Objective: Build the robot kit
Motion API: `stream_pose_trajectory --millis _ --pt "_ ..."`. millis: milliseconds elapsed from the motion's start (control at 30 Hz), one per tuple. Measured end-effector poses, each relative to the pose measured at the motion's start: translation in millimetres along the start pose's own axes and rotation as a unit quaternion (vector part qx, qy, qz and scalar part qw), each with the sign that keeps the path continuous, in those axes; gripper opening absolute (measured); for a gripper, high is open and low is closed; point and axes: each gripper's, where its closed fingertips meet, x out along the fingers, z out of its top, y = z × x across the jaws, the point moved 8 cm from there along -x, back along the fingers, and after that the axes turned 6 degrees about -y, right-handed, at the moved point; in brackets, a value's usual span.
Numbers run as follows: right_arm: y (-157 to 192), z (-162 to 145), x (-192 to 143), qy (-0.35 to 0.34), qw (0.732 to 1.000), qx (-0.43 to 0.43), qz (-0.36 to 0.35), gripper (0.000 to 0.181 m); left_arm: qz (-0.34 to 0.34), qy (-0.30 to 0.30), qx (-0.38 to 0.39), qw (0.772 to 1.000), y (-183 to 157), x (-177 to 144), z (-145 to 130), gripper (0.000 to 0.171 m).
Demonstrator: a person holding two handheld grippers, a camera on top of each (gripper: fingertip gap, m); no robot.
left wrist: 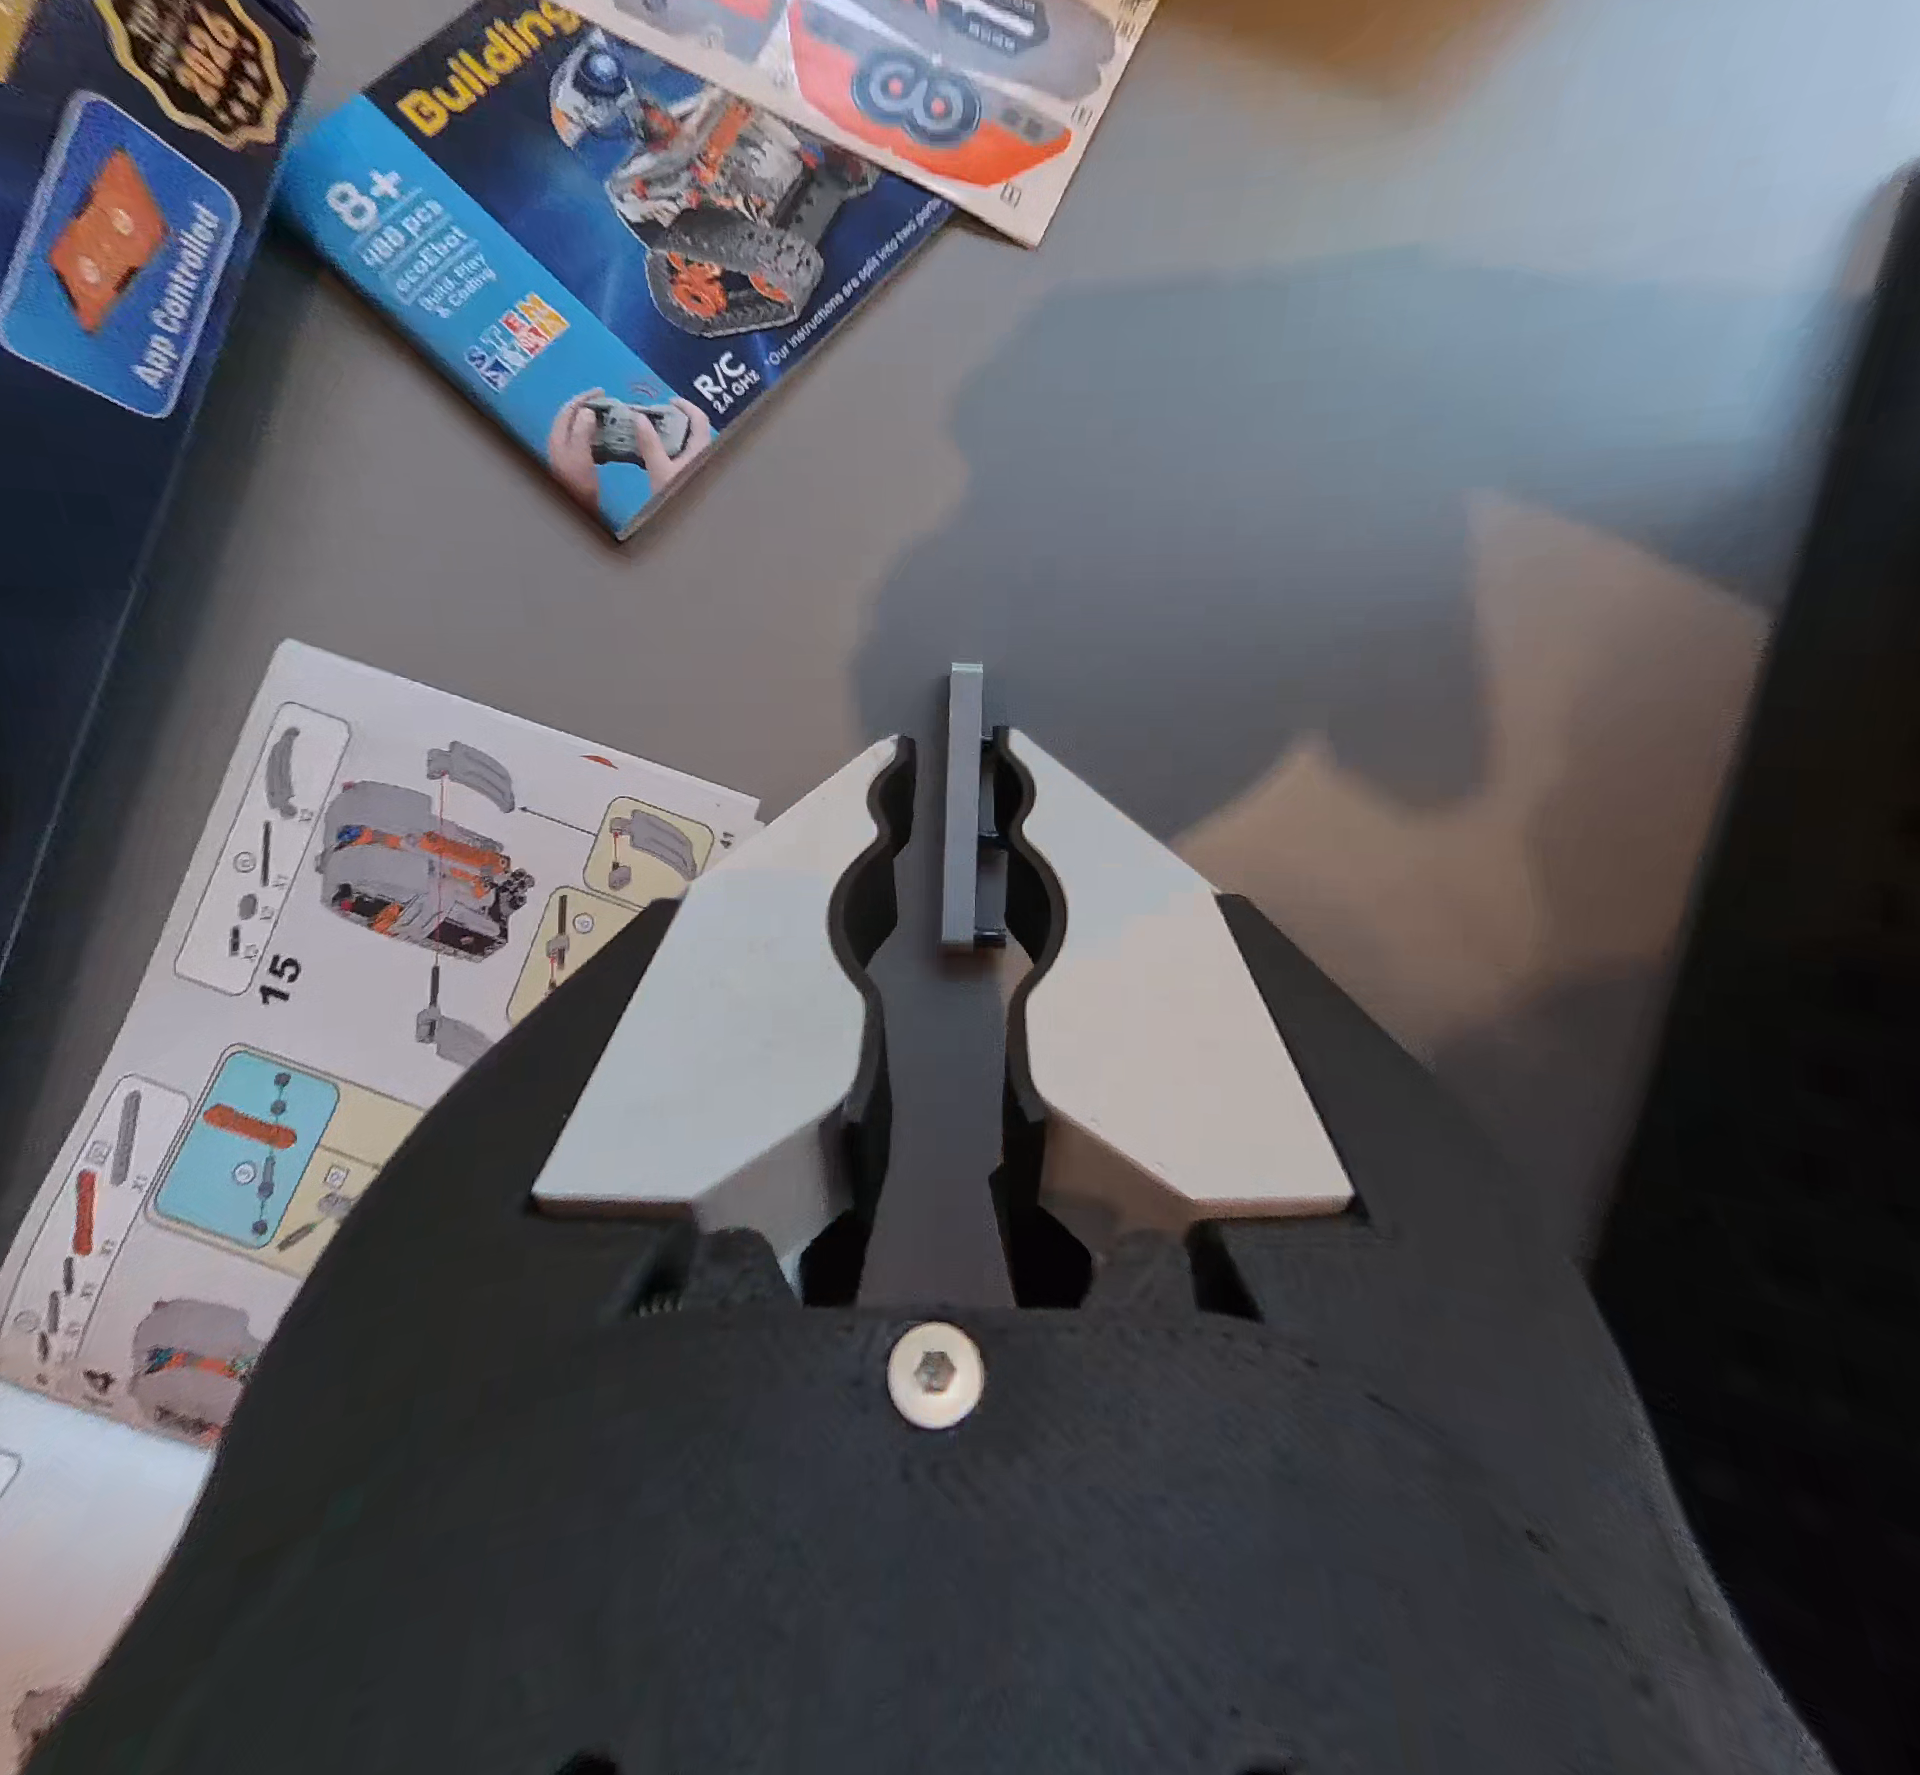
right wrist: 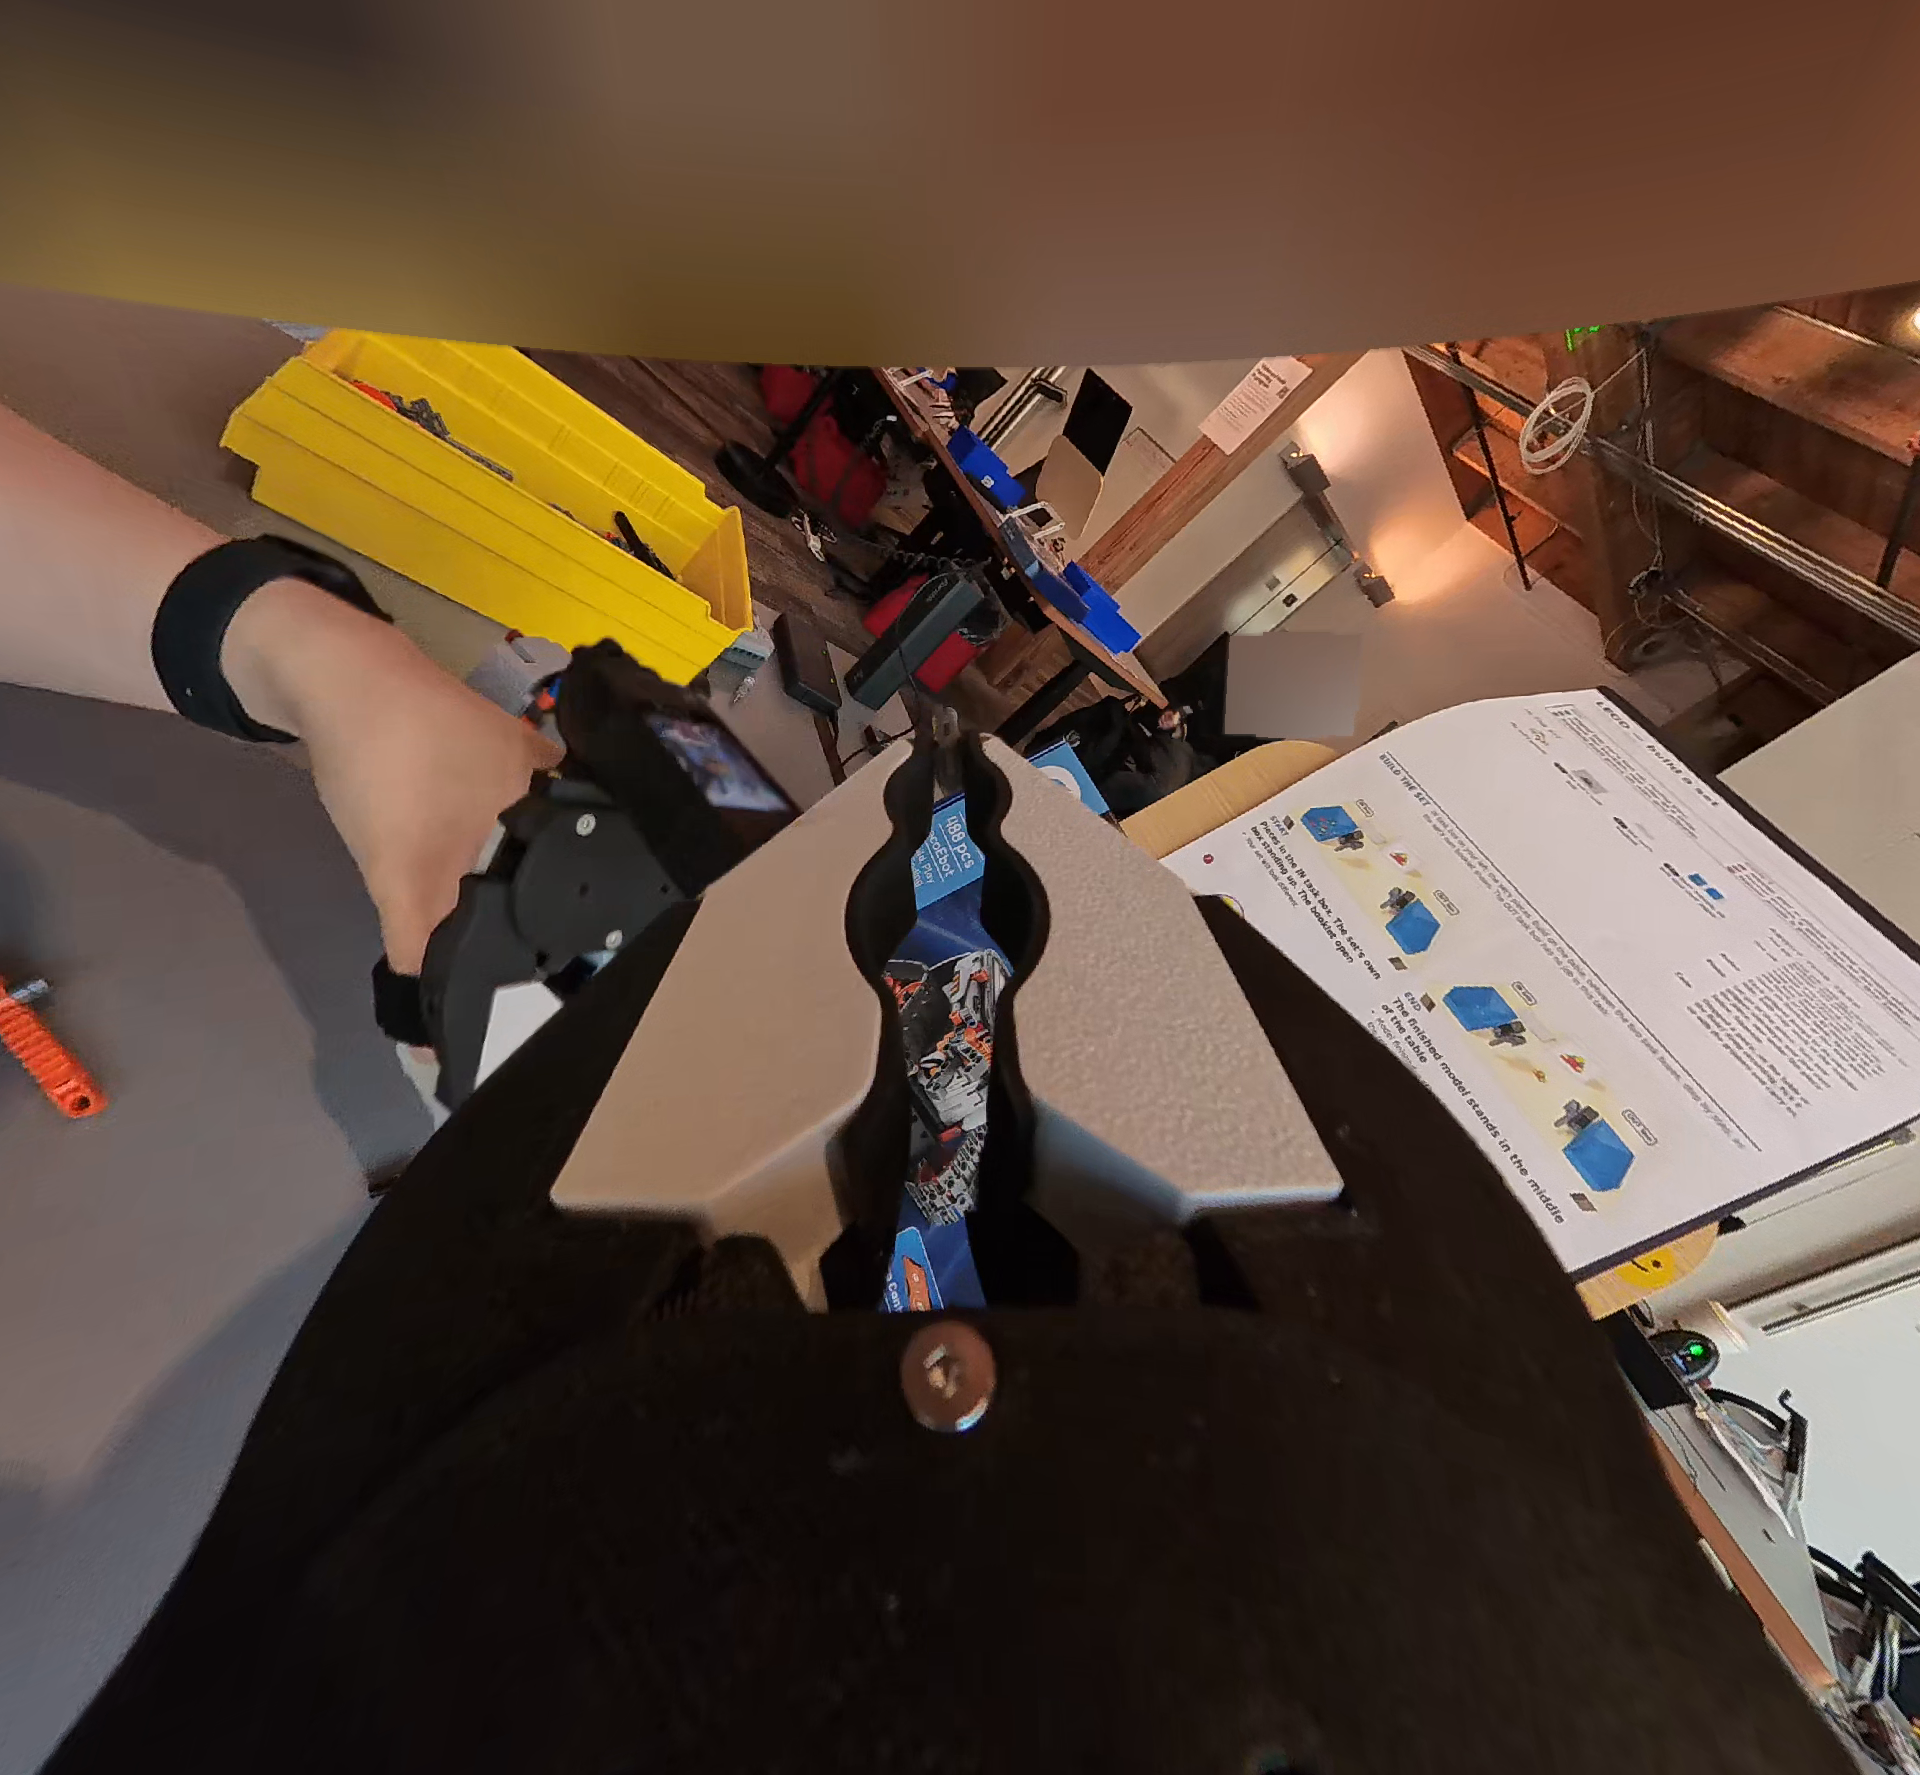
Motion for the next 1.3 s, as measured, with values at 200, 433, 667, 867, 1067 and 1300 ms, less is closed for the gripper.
stream_pose_trajectory --millis 200,433,667,867,1067,1300 --pt "1 -4 3 0.010 1.000 0.004 0.005 0.004 -0.003 0.060 0.015 0.998 0 28 -17 0.018" --pt "-1 -3 1 0.009 1.000 0.007 0.002 0.004 0.003 0.072 0.030 0.997 -1 34 -21 0.015" --pt "-3 -4 0 0.012 1.000 0.009 -0.005 0.004 0.013 0.085 0.038 0.996 -7 32 -22 0.016" --pt "-10 -4 -6 0.023 0.999 0.006 -0.030 0.004 0.031 0.059 0.016 0.998 4 23 -16 0.006" --pt "-21 -9 -16 0.072 0.995 0.001 -0.075 0.003 0.030 -0.251 -0.131 0.959 30 -45 18 0.005" --pt "-8 -49 24 0.170 0.982 0.081 -0.027 0.004 0.040 -0.381 -0.142 0.913 36 -87 26 0.005"
